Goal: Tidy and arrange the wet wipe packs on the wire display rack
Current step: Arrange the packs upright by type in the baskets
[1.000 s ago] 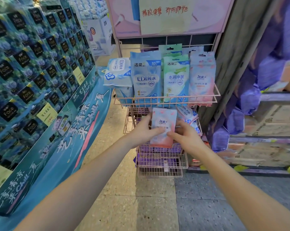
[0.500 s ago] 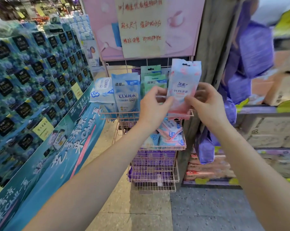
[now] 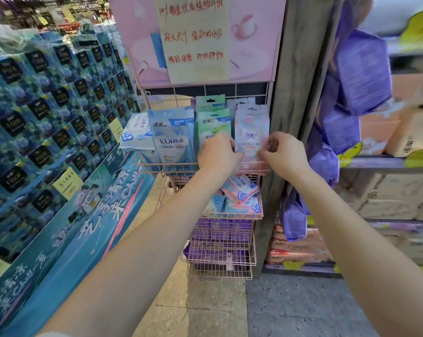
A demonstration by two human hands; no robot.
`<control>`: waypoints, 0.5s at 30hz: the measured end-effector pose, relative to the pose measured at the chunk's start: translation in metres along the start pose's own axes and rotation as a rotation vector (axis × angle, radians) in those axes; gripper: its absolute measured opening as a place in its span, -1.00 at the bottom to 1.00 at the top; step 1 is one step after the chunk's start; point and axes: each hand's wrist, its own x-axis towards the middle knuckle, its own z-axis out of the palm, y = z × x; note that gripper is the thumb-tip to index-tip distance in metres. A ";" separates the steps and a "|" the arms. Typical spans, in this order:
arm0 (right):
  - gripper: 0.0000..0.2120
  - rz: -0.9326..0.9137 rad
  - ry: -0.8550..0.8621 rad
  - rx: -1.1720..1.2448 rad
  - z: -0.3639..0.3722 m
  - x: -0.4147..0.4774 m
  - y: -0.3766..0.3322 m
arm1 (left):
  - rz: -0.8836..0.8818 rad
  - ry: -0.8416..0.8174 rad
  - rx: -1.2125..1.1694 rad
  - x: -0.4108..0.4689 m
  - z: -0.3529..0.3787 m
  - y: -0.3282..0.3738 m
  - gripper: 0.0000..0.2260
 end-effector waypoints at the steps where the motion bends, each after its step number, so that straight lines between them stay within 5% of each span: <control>1: -0.79 -0.010 0.022 0.012 0.002 -0.002 0.001 | -0.003 0.010 0.010 -0.002 0.001 0.000 -0.76; 4: -0.77 -0.022 0.220 0.165 0.009 -0.026 -0.003 | 0.004 0.082 -0.018 -0.011 0.000 0.003 -0.60; 7: -0.84 -0.141 0.339 0.258 0.022 -0.064 0.002 | 0.144 0.221 -0.073 -0.034 0.000 -0.002 -0.70; 11: -0.90 -0.273 0.118 0.023 0.064 -0.097 0.033 | 0.366 0.228 -0.029 -0.078 0.023 -0.045 -0.80; 15: -0.72 -0.234 -0.127 -0.201 0.092 -0.103 0.054 | 0.280 0.001 0.330 -0.086 0.055 -0.105 -0.72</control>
